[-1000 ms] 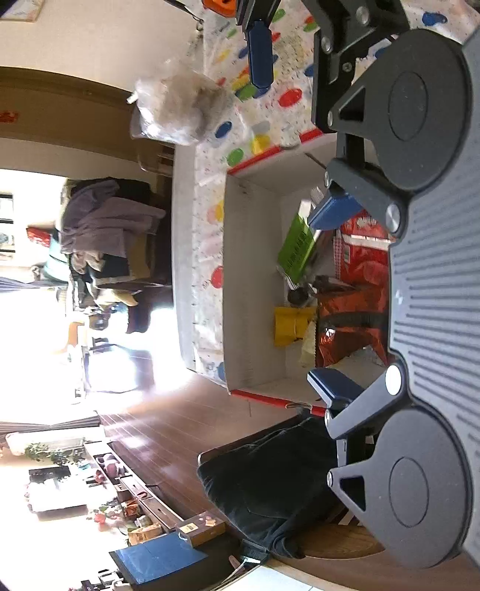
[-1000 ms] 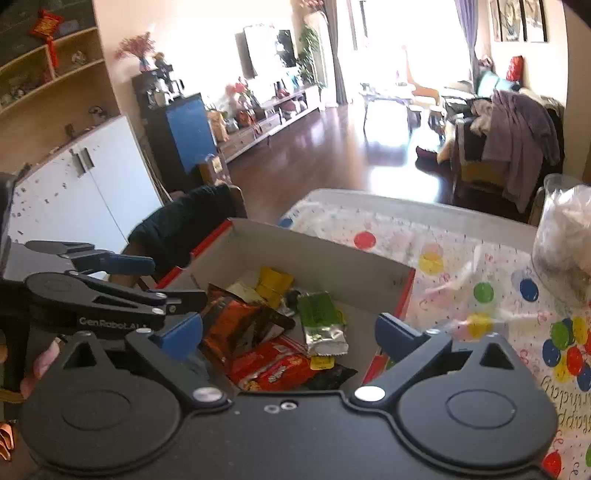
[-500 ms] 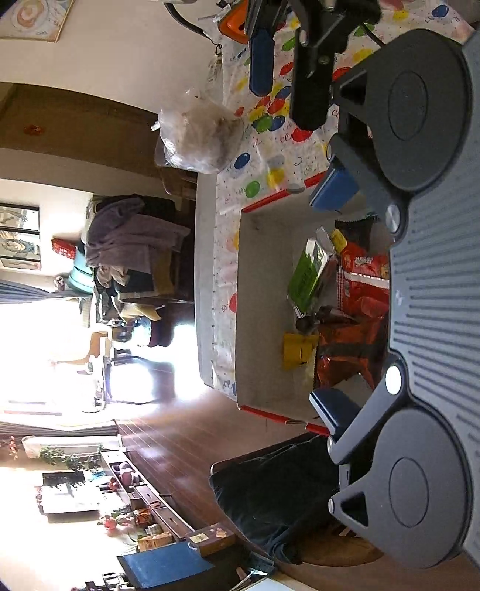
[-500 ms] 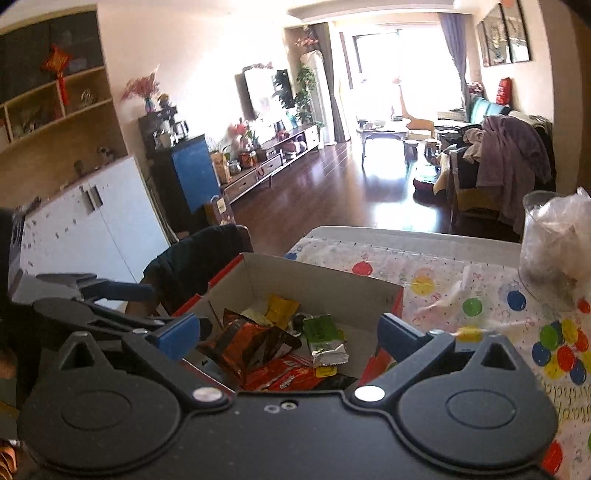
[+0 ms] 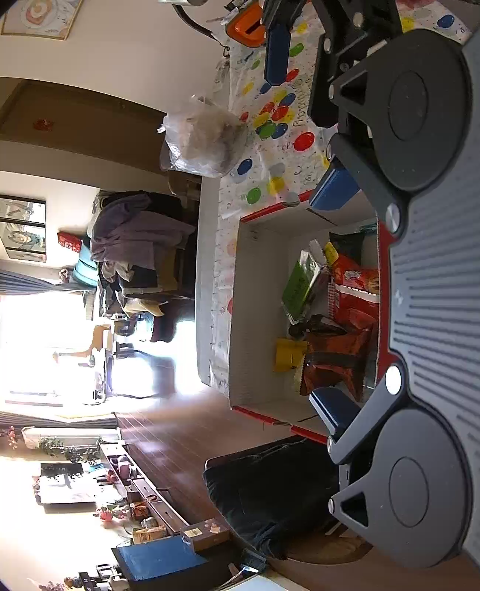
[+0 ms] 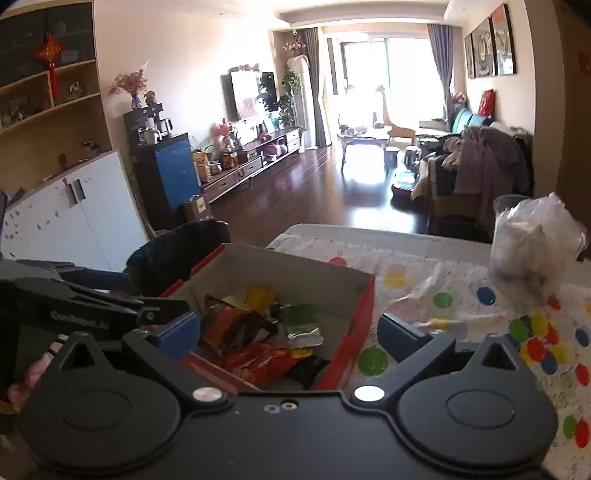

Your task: Organize snacks

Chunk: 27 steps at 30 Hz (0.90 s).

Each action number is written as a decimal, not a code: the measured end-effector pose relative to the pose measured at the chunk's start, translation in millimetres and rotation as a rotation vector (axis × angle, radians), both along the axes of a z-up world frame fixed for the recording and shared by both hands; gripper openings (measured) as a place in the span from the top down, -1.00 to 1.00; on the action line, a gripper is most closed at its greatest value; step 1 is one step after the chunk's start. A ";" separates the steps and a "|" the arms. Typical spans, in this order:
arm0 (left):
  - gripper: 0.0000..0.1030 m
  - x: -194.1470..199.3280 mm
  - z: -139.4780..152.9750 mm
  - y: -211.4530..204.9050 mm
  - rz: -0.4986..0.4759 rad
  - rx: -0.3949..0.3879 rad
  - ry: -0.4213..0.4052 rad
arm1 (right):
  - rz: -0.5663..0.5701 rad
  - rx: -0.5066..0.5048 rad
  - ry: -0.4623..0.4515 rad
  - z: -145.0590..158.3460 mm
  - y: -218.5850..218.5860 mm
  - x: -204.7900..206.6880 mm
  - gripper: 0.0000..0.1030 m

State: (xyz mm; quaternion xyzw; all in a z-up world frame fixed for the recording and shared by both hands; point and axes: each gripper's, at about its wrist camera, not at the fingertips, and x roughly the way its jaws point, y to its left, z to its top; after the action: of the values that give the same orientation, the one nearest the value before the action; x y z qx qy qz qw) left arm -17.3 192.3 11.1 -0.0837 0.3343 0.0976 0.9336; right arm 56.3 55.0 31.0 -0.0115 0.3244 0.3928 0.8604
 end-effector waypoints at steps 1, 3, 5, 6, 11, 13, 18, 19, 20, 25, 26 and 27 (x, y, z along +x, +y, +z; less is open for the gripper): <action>-1.00 -0.7 -0.4 -0.8 0.001 -0.001 0.002 | 0.002 0.004 0.008 -0.5 -1.3 0.5 -1.00; -1.00 -2.4 -0.9 -2.1 0.006 -0.005 0.003 | -0.013 0.007 0.020 -1.6 -3.2 1.5 -1.00; -1.00 -3.3 -0.2 -3.3 0.006 -0.004 -0.001 | -0.019 0.007 0.034 -3.5 -4.8 2.9 -1.00; -1.00 -3.7 0.1 -4.3 0.005 0.001 -0.001 | -0.025 0.010 0.044 -4.4 -5.8 3.9 -1.00; -1.00 -3.7 -0.7 -5.7 0.004 0.006 -0.001 | -0.047 0.008 0.056 -8.3 -9.6 4.1 -1.00; -1.00 -3.9 -1.1 -6.1 0.004 0.004 -0.001 | -0.051 0.010 0.054 -9.7 -10.4 3.8 -1.00; -1.00 -4.3 -1.5 -9.2 0.000 0.001 0.000 | -0.053 0.024 0.049 -8.8 -10.7 2.3 -1.00; -1.00 -4.9 -1.1 -9.7 -0.001 0.001 -0.003 | -0.057 0.023 0.046 -8.5 -10.5 2.1 -1.00; -1.00 -6.0 0.0 -9.9 -0.003 -0.002 -0.007 | -0.060 0.022 0.044 -8.5 -10.4 2.0 -1.00; -1.00 -11.4 7.5 -14.0 -0.014 -0.003 -0.034 | -0.076 0.030 0.020 -5.9 -10.8 1.9 -1.00; -1.00 -12.6 9.0 -14.3 -0.015 -0.003 -0.040 | -0.081 0.030 0.017 -5.7 -10.9 2.1 -1.00; -1.00 -13.8 10.4 -14.8 -0.015 -0.001 -0.045 | -0.086 0.028 0.017 -6.0 -10.8 2.9 -1.00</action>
State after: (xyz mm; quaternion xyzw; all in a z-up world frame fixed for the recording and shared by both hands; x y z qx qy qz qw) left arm -31.1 177.5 21.5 -0.0836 0.3140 0.0886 0.9416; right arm 59.2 44.2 25.0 0.0178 0.3266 0.3602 0.8737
